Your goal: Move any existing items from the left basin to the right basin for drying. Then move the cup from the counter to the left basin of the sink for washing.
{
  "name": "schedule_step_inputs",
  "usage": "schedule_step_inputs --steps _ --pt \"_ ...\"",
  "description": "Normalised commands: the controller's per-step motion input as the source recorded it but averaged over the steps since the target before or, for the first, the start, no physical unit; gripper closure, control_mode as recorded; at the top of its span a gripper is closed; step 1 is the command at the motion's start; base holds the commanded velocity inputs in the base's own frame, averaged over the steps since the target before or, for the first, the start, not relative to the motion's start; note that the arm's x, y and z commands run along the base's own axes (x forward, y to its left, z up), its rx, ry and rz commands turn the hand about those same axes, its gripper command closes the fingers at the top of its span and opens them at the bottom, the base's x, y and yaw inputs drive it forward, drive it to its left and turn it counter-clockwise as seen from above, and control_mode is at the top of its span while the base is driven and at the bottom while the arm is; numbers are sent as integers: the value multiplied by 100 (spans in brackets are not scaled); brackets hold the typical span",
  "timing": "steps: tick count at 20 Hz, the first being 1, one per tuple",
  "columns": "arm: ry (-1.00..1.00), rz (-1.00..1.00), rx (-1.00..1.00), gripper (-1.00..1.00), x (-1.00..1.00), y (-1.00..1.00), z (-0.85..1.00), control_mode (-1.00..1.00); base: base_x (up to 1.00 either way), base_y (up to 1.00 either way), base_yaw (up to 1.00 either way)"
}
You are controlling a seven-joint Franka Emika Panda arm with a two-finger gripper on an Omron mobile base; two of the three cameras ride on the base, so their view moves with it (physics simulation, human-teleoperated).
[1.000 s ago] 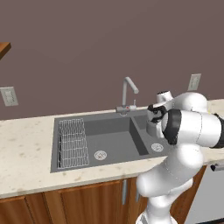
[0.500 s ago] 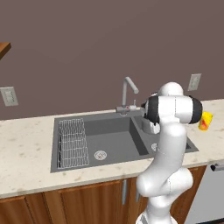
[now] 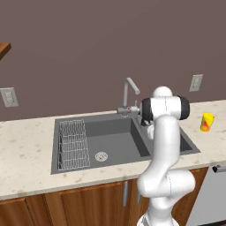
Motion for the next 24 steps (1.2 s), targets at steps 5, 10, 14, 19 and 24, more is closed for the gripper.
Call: schedule_step_inputs --steps 5,10,14,19,24 --pt "0 10 0 100 42 0 -60 -100 0 0 0" --pt "0 12 0 100 44 -8 -45 -100 0 0 0" --pt "0 10 0 100 16 -2 -42 -100 0 0 0" --pt "-1 1 0 100 0 0 -42 -100 0 0 0" --pt "0 0 0 100 -2 0 -32 -100 0 0 0"
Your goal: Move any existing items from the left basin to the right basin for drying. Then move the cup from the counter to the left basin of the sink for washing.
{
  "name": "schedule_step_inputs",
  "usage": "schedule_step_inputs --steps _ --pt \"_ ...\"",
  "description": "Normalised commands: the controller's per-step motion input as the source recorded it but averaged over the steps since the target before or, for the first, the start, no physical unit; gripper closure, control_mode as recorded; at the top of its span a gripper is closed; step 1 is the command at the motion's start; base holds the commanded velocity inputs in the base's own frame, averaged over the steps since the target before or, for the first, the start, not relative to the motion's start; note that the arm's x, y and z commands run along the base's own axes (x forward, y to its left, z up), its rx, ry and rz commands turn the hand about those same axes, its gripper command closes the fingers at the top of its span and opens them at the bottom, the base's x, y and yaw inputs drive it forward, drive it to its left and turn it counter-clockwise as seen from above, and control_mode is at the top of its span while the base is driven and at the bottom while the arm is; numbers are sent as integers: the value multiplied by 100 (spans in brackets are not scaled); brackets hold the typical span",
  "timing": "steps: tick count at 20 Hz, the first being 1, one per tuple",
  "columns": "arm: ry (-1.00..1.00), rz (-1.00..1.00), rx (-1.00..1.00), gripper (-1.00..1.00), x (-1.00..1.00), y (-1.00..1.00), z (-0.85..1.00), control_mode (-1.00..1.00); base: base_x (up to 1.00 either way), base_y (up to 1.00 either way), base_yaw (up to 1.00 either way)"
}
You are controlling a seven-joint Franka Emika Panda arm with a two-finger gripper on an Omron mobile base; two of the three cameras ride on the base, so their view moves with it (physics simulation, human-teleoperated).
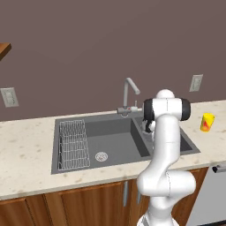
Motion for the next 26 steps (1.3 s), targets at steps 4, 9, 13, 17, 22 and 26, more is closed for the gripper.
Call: schedule_step_inputs --steps 4,9,13,17,22,26 --pt "0 0 3 100 -13 0 -18 -100 0 0 0" --pt "0 0 6 -100 -22 0 -8 -100 0 0 0" --pt "0 0 7 -100 -18 0 0 -100 0 0 0" --pt "-3 0 5 -100 -20 0 15 -100 0 0 0" --pt "-12 0 1 -100 -24 -1 78 -100 0 0 0" --pt "-20 0 0 -100 -37 -2 100 -100 0 0 0"
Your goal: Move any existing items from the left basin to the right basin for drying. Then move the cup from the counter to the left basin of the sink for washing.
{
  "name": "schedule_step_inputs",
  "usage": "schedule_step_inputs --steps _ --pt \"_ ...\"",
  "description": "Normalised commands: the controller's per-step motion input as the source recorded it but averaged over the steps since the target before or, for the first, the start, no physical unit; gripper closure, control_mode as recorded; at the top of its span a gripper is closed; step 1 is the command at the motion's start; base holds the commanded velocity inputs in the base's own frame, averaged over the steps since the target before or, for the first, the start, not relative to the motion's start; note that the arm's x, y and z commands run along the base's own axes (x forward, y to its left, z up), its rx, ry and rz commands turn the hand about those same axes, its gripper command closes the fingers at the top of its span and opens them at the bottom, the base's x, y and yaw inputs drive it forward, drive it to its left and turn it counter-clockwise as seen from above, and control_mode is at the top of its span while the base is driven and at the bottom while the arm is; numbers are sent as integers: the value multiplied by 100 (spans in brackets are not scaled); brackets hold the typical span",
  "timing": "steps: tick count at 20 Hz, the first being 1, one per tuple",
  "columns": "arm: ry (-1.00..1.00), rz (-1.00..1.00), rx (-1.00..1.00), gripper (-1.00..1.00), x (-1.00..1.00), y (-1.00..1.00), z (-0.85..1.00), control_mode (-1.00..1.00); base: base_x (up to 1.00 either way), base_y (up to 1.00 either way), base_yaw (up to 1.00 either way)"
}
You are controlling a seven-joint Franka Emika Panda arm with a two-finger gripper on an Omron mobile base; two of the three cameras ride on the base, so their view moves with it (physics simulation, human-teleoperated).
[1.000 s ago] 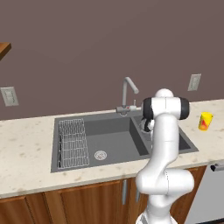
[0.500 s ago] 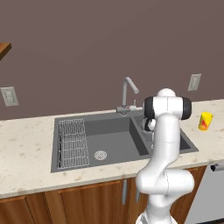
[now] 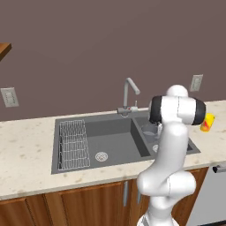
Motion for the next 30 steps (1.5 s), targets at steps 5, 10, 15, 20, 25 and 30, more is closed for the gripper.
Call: schedule_step_inputs --steps 5,10,15,20,25,30 --pt "-24 4 0 -100 -57 -20 89 -100 0 0 0" --pt "-24 13 0 -100 -41 -52 49 -100 0 0 0" --pt "-14 21 -15 -100 -5 -63 57 -100 0 0 0" --pt "-4 19 -26 -100 0 -57 54 -100 0 0 0" --pt "0 14 -28 -100 0 -53 36 -100 0 0 0" --pt "0 1 -15 -100 0 -19 4 -100 0 0 0"
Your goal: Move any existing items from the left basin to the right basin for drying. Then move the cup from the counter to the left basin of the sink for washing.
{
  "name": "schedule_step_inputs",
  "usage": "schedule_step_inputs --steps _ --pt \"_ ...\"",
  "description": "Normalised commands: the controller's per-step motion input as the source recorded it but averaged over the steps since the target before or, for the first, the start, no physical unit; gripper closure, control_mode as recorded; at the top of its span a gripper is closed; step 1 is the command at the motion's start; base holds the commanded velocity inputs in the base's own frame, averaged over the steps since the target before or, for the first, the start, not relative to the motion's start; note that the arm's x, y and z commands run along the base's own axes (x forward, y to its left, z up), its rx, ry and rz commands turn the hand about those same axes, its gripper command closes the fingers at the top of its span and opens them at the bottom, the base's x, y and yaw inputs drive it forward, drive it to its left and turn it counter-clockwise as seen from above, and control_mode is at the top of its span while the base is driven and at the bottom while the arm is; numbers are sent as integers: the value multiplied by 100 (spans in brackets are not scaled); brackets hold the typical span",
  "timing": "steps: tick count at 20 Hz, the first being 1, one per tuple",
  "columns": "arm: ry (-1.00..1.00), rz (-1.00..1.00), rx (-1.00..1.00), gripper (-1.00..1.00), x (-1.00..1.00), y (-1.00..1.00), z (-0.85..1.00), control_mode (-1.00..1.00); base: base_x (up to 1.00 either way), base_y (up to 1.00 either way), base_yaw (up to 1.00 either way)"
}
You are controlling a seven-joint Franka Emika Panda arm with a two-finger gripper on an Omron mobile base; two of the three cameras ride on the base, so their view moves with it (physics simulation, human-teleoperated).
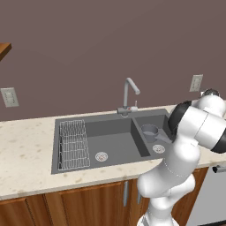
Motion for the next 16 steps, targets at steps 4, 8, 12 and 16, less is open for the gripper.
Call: schedule_step_inputs --steps 4,8,12,16 --pt "0 -14 -3 -100 0 -2 -1 -100 0 0 0" --pt "0 -20 -2 -100 0 0 0 -100 0 0 0" --pt "0 -18 0 -100 0 0 0 -100 0 0 0" --pt "0 -18 0 -100 0 2 0 -100 0 0 0"
